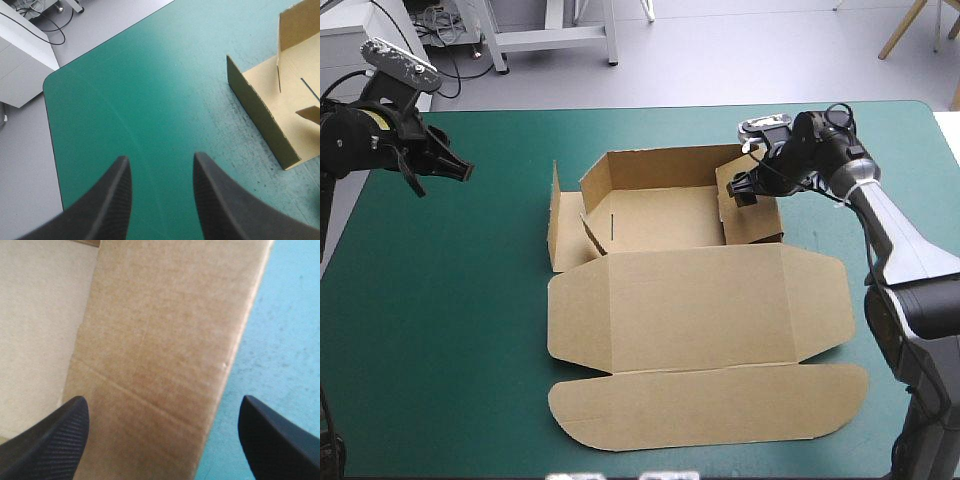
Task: Fold the box
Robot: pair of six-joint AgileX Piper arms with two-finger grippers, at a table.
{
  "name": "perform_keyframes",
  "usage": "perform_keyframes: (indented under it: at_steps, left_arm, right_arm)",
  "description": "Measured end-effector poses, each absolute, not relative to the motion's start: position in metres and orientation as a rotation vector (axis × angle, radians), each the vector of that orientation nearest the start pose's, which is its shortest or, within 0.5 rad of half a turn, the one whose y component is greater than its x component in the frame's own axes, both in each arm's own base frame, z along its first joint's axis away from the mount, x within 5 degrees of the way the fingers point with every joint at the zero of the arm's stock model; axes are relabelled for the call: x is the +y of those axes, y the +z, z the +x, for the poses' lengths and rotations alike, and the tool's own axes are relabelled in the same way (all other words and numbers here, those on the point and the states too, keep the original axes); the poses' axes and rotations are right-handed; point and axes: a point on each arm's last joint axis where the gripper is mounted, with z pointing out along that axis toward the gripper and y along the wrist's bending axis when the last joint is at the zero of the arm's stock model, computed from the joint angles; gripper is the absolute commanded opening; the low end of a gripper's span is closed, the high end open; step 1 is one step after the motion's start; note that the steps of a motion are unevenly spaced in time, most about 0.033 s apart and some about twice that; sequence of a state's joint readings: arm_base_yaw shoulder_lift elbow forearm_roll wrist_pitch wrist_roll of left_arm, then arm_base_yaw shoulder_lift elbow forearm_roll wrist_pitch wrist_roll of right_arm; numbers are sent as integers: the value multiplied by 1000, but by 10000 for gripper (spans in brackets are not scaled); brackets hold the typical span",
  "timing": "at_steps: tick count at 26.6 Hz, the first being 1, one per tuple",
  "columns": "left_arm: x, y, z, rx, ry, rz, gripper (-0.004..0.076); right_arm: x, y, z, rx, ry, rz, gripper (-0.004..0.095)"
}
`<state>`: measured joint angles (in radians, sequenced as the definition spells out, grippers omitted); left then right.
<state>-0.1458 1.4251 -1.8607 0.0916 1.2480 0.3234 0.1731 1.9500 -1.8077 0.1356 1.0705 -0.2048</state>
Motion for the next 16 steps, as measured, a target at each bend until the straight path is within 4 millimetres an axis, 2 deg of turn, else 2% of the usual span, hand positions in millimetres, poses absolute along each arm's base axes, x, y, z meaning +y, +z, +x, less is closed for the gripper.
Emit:
perform_keyframes:
  at_steps: [5, 8, 12, 16]
  left_arm:
    - [-32, 492, 270, 2241, 204, 519, 284]
    - [-32, 492, 270, 2241, 204, 518, 284]
    - [-32, 492, 270, 2241, 204, 518, 284]
    - [-32, 492, 270, 2241, 203, 515, 284]
  right_arm:
    - [81, 344, 399, 2564, 163, -453, 755]
    - [75, 385, 373, 2484, 142, -442, 755]
    - [72, 402, 360, 2453, 143, -426, 756]
    - [73, 398, 362, 2470, 148, -415, 756]
